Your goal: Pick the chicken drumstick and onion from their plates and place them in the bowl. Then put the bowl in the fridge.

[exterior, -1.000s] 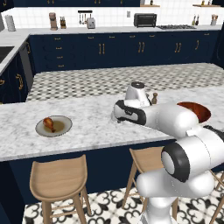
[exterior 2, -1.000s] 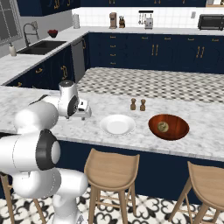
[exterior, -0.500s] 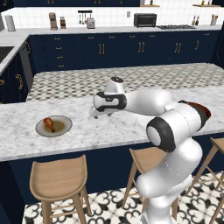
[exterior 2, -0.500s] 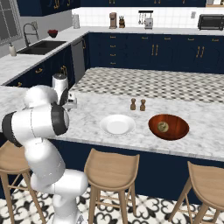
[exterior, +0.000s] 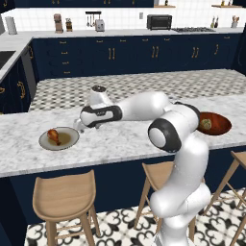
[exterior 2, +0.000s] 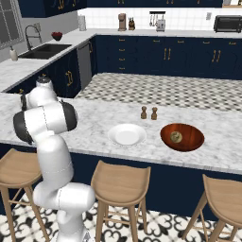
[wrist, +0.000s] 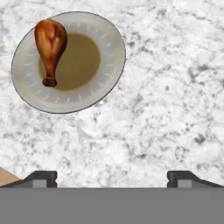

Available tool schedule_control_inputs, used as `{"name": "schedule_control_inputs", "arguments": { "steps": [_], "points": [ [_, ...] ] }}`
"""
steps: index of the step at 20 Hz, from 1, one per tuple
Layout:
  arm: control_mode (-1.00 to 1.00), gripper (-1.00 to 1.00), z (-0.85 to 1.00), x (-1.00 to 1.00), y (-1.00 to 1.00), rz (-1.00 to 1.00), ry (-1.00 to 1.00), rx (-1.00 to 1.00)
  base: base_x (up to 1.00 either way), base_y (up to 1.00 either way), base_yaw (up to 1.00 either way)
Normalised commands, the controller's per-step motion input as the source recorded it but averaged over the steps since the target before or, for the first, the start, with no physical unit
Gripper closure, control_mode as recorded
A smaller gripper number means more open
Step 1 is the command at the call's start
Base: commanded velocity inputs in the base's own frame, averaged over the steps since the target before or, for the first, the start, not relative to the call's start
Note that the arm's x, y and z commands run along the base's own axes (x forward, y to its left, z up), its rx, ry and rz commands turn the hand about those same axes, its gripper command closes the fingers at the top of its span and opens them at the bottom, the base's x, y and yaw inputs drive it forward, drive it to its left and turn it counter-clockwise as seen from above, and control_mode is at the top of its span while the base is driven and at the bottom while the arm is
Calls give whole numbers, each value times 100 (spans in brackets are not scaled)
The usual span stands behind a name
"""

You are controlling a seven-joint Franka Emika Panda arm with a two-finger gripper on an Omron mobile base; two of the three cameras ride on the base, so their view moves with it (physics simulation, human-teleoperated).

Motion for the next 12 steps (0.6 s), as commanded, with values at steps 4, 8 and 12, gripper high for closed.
{"name": "schedule_control_inputs", "arguments": {
  "steps": [4,8,12],
  "points": [
    [-100,-100,-16,-4,100,0,0,-1,0,0,0],
    [-100,-100,-19,6,98,0,6,0,0,0,0],
    [-100,-100,-17,29,76,0,2,-1,0,0,0]
  ]
}}
